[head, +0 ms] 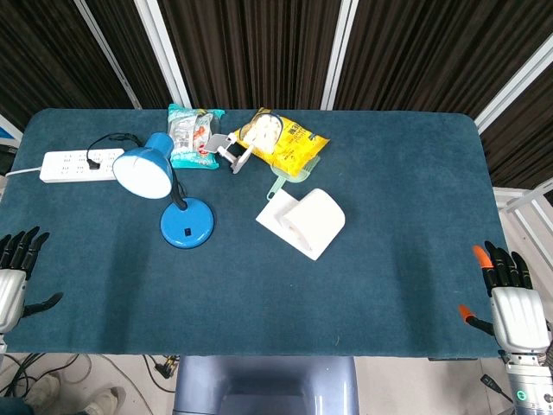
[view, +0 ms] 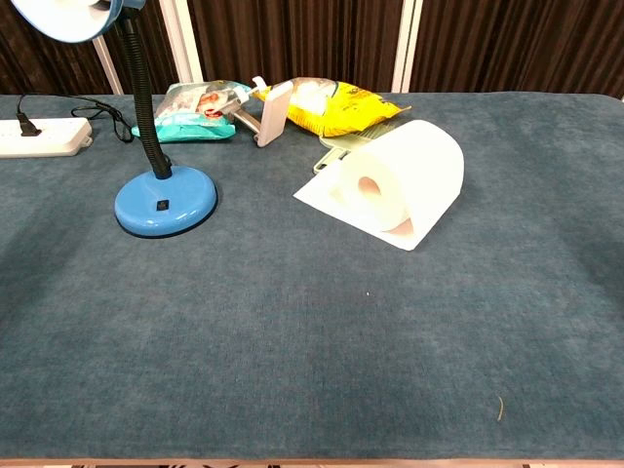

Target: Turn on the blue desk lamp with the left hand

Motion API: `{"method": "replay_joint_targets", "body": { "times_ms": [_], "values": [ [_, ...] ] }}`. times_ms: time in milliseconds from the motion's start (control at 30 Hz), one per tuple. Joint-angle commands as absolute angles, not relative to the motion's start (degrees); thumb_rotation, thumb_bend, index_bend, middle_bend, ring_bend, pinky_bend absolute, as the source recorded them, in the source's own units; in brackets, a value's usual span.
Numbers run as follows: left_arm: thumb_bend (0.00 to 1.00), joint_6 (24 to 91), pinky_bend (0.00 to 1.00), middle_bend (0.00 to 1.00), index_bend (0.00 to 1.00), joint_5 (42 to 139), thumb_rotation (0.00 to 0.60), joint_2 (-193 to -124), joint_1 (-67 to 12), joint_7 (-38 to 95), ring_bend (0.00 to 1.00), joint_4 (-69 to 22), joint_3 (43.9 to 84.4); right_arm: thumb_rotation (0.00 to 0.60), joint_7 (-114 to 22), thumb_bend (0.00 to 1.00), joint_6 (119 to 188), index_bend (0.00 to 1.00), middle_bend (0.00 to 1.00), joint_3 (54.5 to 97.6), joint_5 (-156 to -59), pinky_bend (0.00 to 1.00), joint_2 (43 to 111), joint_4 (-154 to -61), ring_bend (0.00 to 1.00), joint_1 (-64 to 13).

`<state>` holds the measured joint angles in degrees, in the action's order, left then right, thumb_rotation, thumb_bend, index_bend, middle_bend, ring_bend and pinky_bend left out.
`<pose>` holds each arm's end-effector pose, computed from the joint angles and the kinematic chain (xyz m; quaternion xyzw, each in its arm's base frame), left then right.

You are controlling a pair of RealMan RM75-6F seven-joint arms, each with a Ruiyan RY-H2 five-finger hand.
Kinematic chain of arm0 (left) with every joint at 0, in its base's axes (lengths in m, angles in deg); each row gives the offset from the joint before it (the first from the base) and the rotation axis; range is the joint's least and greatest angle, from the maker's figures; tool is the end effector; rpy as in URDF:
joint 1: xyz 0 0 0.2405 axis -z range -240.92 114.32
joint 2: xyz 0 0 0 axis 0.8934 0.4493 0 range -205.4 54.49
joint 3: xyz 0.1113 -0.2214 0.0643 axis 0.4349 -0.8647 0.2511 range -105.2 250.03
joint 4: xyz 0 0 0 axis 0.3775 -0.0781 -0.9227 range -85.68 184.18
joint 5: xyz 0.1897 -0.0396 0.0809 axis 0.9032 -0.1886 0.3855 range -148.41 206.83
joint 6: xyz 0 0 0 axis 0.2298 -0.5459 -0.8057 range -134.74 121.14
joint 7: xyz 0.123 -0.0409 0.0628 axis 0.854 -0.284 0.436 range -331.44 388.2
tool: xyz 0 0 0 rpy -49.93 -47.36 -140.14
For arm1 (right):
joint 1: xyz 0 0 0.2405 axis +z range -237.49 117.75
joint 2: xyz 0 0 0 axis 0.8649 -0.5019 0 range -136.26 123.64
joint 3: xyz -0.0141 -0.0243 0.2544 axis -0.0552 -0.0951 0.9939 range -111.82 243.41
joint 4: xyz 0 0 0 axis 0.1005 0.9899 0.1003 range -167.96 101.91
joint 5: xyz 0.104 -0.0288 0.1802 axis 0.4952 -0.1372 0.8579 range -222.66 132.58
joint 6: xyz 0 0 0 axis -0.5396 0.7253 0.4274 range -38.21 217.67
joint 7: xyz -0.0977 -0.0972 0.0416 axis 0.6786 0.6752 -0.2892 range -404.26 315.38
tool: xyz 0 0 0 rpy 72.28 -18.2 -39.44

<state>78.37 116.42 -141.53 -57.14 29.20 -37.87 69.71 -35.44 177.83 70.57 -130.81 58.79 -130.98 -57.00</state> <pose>-0.3191 0.1890 0.1556 -0.6157 -0.3551 -0.3787 0.5929 -0.2911 -0.1756 0.1574 0.5795 -0.3628 0.3902 0.6167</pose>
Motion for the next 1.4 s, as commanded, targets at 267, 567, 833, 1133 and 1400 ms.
{"method": "replay_joint_targets", "body": {
  "times_ms": [267,567,833,1133,1400],
  "values": [
    [0.09,78.9,0.0,0.0,0.08,116.9,0.6,-141.0,-57.4,28.2,0.0,-38.6,70.2,0.6,-35.7,0.25,177.8,0.06,0.02,70.6,-131.0,0.04,58.9,-131.0,0.06,-57.0],
    [0.13,78.2,0.0,0.0,0.08,116.3,0.6,-141.2,-57.1,28.4,0.0,-38.5,70.0,0.6,-35.4,0.25,178.0,0.06,0.02,70.8,-130.4,0.04,59.1,-131.0,0.06,-57.1],
    [0.23,75.4,0.12,0.02,0.08,116.4,0.6,-142.6,-55.2,27.6,0.0,-37.0,70.0,0.6,-35.1,0.25,177.8,0.06,0.02,71.1,-129.2,0.04,59.1,-131.0,0.06,-57.2],
    [0.42,68.7,0.58,0.53,0.07,113.2,0.6,-147.3,-49.4,31.6,0.56,-39.2,66.7,0.6,-34.6,0.25,177.0,0.06,0.02,71.0,-128.8,0.04,59.7,-130.8,0.06,-56.9],
    [0.59,57.7,0.66,0.68,0.08,102.8,0.6,-149.4,-44.3,40.2,0.67,-45.1,65.2,0.6,-34.6,0.25,177.4,0.06,0.02,71.2,-128.5,0.04,59.4,-130.9,0.06,-57.2]
  ]
}}
